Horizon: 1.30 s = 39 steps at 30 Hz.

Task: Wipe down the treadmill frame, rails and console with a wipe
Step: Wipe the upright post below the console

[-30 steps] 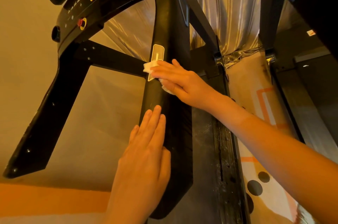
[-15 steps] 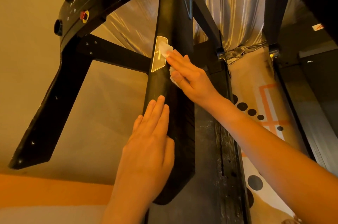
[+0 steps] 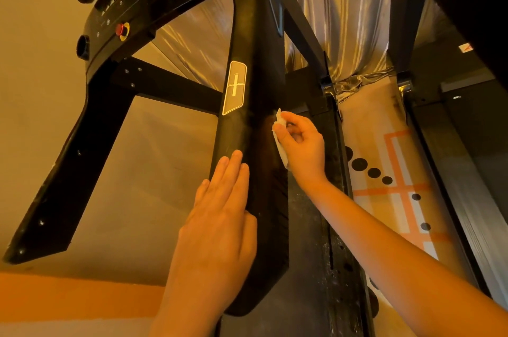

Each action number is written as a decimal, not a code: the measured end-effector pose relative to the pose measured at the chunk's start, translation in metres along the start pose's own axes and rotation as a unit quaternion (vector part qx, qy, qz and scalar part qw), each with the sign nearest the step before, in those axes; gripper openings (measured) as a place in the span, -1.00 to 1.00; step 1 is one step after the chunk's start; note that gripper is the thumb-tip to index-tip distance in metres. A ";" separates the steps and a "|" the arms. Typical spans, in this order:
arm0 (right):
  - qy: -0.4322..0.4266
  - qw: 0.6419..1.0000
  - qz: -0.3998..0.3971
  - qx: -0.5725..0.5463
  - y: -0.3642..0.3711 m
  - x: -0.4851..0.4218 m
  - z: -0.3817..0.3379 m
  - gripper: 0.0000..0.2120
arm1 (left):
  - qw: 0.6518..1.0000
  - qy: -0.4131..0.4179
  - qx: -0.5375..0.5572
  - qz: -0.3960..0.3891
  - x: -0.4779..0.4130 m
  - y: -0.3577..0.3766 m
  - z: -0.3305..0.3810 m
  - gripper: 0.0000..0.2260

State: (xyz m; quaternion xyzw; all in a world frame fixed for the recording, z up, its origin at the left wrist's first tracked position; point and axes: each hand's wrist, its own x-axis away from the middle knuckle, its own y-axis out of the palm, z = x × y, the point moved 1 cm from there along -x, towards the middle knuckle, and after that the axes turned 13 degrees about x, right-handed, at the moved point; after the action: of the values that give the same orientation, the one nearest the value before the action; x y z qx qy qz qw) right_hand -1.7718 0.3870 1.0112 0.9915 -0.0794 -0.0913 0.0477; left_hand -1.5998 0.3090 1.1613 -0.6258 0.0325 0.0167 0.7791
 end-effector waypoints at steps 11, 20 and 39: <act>0.016 0.995 -0.072 -0.062 0.011 0.005 0.000 -0.64 | 1.000 0.009 -0.007 -0.007 -0.001 -0.002 0.003 -0.47; -0.046 0.987 -0.151 0.023 0.018 0.007 0.009 -0.53 | 0.998 0.052 -0.035 0.030 0.000 0.005 -0.007 -0.48; -0.395 0.872 -0.228 0.179 0.002 -0.030 -0.018 -0.47 | 0.995 0.059 -0.076 0.034 0.000 0.005 -0.008 -0.45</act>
State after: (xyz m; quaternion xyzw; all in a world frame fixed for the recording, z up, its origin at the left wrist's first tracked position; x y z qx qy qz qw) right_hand -1.7982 0.3913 1.0338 0.8548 0.1214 -0.4684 -0.1878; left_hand -1.6006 0.3027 1.1549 -0.6820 0.0978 0.0087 0.7248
